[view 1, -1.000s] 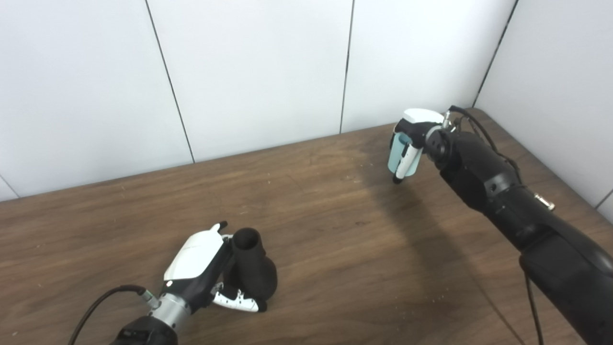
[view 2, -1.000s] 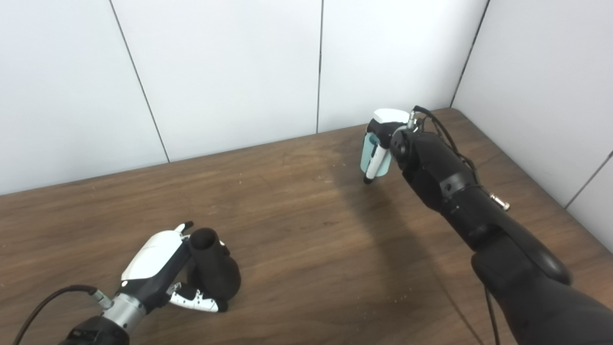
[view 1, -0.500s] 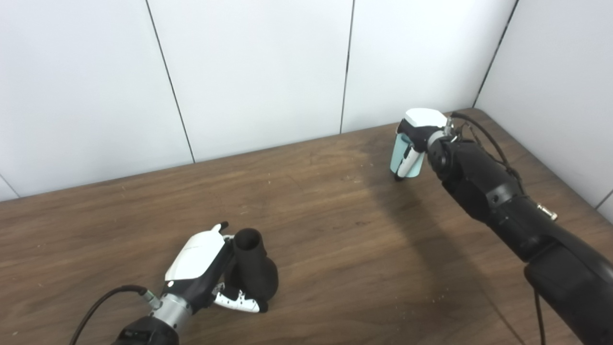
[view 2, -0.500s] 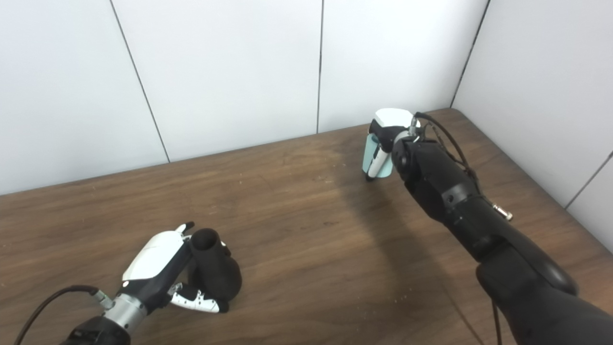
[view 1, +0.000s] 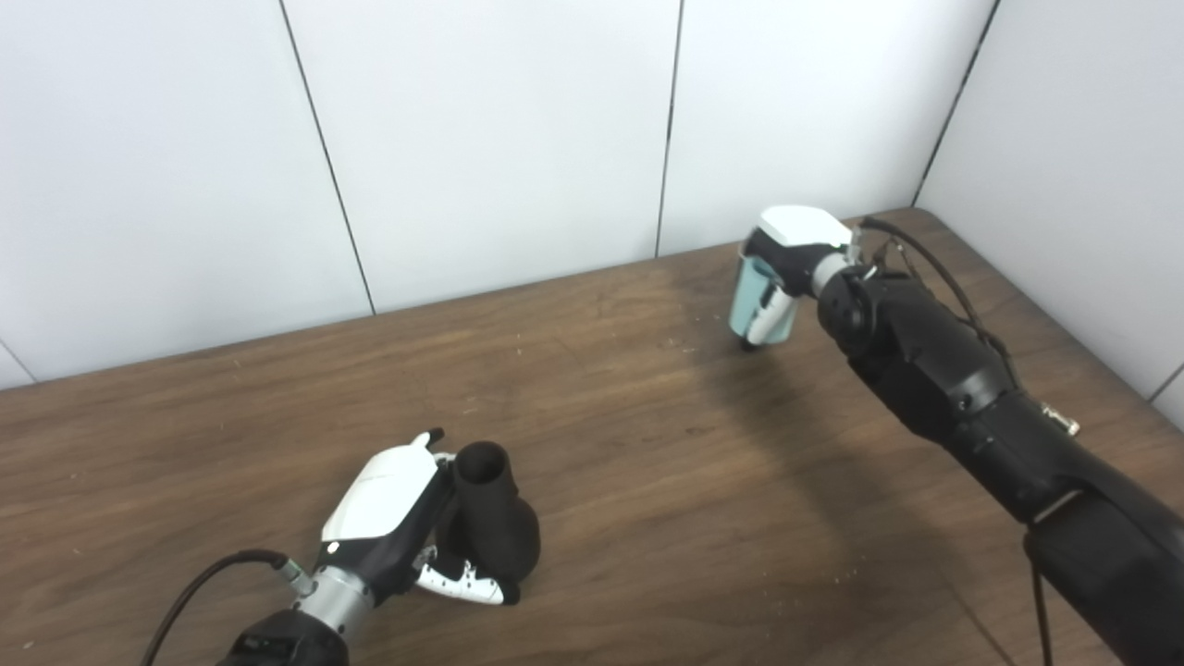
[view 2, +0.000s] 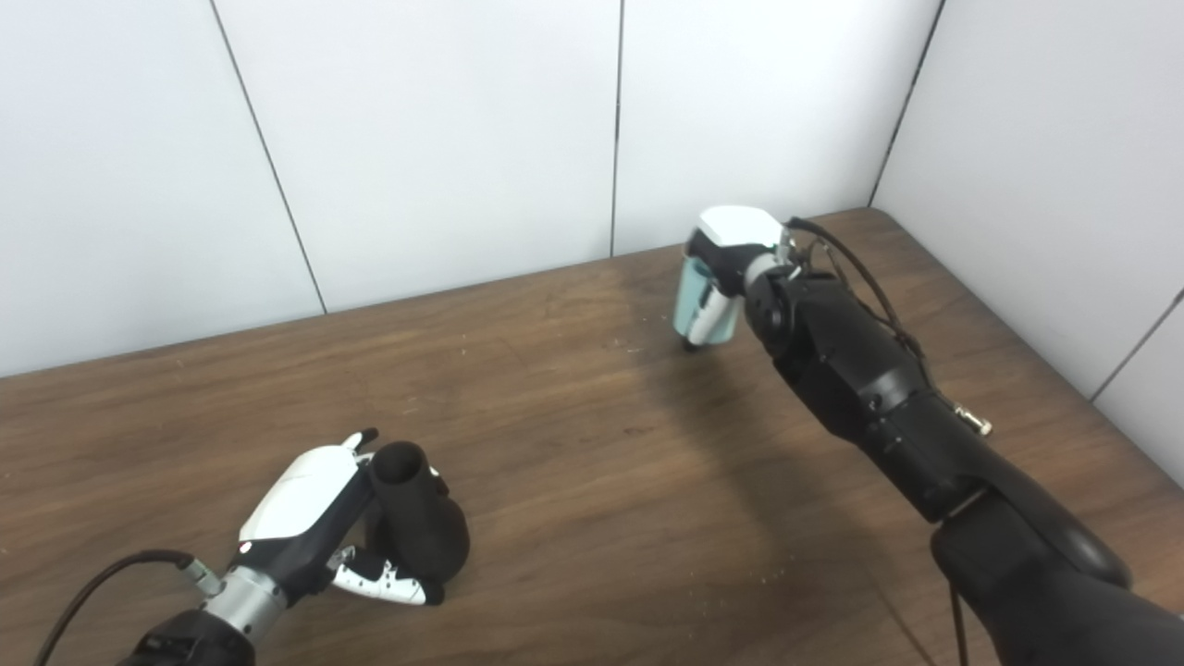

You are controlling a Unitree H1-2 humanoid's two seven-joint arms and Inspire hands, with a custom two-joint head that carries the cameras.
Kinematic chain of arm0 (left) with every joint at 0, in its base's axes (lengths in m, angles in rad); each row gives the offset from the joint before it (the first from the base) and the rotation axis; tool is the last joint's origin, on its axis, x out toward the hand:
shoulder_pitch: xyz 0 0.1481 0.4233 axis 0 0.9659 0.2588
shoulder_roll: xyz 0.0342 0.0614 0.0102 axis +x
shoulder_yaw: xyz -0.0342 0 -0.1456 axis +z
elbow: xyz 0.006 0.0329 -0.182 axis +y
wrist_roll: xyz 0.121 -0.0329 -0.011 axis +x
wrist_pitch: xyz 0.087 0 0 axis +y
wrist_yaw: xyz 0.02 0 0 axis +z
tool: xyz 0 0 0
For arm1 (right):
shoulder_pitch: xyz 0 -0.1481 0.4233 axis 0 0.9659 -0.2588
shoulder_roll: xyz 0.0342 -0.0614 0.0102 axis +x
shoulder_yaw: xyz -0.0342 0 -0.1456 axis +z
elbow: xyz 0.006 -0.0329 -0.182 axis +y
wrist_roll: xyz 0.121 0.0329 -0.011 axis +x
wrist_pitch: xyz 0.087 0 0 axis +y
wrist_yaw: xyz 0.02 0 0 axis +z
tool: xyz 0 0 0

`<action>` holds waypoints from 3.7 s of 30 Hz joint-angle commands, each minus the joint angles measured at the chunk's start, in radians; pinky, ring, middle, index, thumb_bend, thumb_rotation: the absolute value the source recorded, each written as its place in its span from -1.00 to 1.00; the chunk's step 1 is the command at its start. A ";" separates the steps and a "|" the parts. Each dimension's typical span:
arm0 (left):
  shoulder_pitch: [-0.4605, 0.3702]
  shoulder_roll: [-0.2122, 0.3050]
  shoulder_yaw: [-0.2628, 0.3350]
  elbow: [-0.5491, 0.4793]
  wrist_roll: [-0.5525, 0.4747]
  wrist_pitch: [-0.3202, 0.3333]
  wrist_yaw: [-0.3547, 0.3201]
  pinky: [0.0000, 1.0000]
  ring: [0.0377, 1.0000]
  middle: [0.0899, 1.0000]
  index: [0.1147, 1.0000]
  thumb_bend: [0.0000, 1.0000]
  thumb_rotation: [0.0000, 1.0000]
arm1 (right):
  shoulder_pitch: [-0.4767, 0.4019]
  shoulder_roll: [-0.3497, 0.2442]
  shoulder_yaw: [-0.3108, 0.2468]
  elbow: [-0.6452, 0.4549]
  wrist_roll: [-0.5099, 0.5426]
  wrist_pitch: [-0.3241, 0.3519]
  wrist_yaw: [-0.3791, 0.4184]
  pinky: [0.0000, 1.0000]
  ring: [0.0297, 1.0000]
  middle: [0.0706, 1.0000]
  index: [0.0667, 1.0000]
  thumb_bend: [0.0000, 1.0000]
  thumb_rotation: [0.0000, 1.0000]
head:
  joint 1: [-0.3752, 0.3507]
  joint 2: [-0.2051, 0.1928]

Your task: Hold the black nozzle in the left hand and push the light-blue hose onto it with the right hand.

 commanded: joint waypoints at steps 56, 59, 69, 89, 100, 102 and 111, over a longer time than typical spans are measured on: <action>0.059 -0.098 -0.171 0.062 0.160 0.183 -0.197 1.00 0.50 -0.06 -0.23 0.04 -1.00 | 0.139 0.269 -0.122 -0.843 0.155 0.035 0.506 -0.38 -0.18 -0.09 -0.07 0.00 -1.00 | 0.301 0.055; 0.058 -0.095 -0.172 0.060 0.161 0.182 -0.200 1.00 0.50 -0.06 -0.24 0.04 -1.00 | 0.148 0.284 -0.116 -0.841 0.150 0.035 0.507 -0.39 -0.19 -0.07 -0.06 -0.01 -1.00 | 0.301 0.056; 0.068 -0.085 -0.166 0.045 0.155 0.180 -0.204 1.00 0.45 -0.06 -0.23 0.04 -1.00 | 0.145 0.297 -0.114 -0.840 0.154 0.035 0.510 -0.39 -0.19 -0.05 -0.04 -0.01 -1.00 | 0.289 0.063; 0.087 -0.056 -0.148 0.046 0.130 0.148 -0.194 1.00 0.29 -0.16 -0.14 0.04 -1.00 | 0.050 0.306 -0.211 -0.860 0.149 0.033 0.525 -0.40 -0.17 -0.06 -0.05 -0.01 -1.00 | 0.277 0.067; 0.090 -0.058 -0.150 0.028 0.149 0.166 -0.205 1.00 0.29 -0.13 -0.16 0.04 -1.00 | 0.086 0.278 -0.209 -0.848 0.129 0.033 0.540 -0.40 -0.18 -0.06 -0.05 -0.01 -1.00 | 0.275 0.072; 0.092 -0.059 -0.150 0.028 0.150 0.167 -0.204 1.00 0.29 -0.13 -0.16 0.04 -1.00 | 0.100 0.261 -0.209 -0.838 0.139 0.030 0.531 -0.40 -0.18 -0.07 -0.05 -0.01 -1.00 | 0.274 0.073; 0.093 -0.048 -0.146 0.030 0.148 0.157 -0.202 1.00 0.31 -0.12 -0.17 0.04 -1.00 | 0.128 0.230 -0.200 -0.806 0.121 0.033 0.518 -0.39 -0.18 -0.09 -0.06 0.00 -1.00 | 0.264 0.077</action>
